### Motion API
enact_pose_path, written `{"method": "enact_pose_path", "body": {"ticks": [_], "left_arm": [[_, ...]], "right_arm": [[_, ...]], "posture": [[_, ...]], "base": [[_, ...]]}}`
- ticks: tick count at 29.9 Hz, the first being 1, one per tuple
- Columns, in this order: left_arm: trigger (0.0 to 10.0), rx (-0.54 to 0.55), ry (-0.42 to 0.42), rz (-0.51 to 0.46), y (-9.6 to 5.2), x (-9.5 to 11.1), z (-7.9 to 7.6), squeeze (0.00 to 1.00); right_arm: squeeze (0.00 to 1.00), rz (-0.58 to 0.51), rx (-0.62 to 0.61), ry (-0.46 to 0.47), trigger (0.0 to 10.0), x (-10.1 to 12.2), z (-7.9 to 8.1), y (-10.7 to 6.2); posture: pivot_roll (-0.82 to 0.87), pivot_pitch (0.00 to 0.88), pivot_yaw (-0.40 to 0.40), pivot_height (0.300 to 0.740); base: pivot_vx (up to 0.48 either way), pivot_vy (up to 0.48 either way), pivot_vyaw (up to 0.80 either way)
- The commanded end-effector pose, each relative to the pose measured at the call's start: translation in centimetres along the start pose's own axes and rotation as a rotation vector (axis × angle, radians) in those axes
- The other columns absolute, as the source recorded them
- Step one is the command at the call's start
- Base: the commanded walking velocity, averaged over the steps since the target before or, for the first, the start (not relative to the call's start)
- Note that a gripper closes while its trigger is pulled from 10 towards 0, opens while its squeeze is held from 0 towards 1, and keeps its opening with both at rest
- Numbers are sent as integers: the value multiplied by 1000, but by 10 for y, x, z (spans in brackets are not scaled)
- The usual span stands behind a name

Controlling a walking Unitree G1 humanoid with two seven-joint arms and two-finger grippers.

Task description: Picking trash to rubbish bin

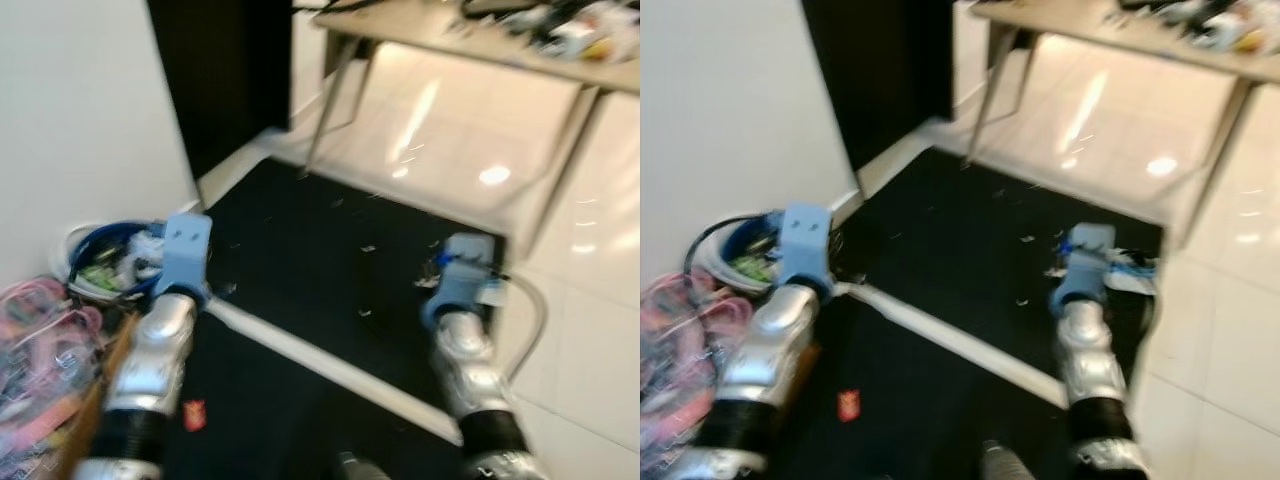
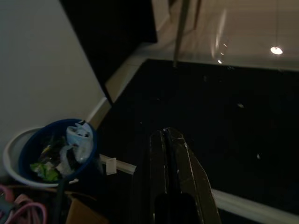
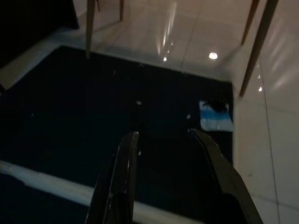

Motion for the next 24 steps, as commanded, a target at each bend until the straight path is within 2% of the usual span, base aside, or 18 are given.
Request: {"method": "enact_pose_path", "body": {"ticks": [1, 18, 20, 24], "left_arm": [[10000, -7, -12, 12, -1, -3, 0, 0], [10000, -15, 2, 8, -1, -1, 0, 0], [10000, -42, -6, 4, -2, 0, -4, 0], [10000, -51, -4, -1, -2, 1, -6, 0]], "right_arm": [[0, 24, -1, -7, 10000, -7, -1, -1], [0, 17, -2, -8, 10000, -6, -2, -2], [0, -10, 20, -45, 10000, -1, 1, -1], [0, -6, 16, -49, 10000, -1, 1, -1]], "posture": [[60, 49, 30, 740], [60, 54, 33, 740], [59, 51, 34, 740], [61, 52, 33, 740]], "base": [[0, 0, -800], [0, 0, -800], [0, 0, 0], [0, 0, 0]]}}
Point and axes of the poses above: a point about 5 cm out from each wrist's last joint towards the gripper, its own y axis pointing out of the wrist towards the gripper, its own x axis along the axis of the wrist's last joint, z = x × y, the point moved 6 cm from there along y, pointing out of the wrist towards the gripper, and after that the axes turned 6 degrees about -y, right-handed, at the moved point
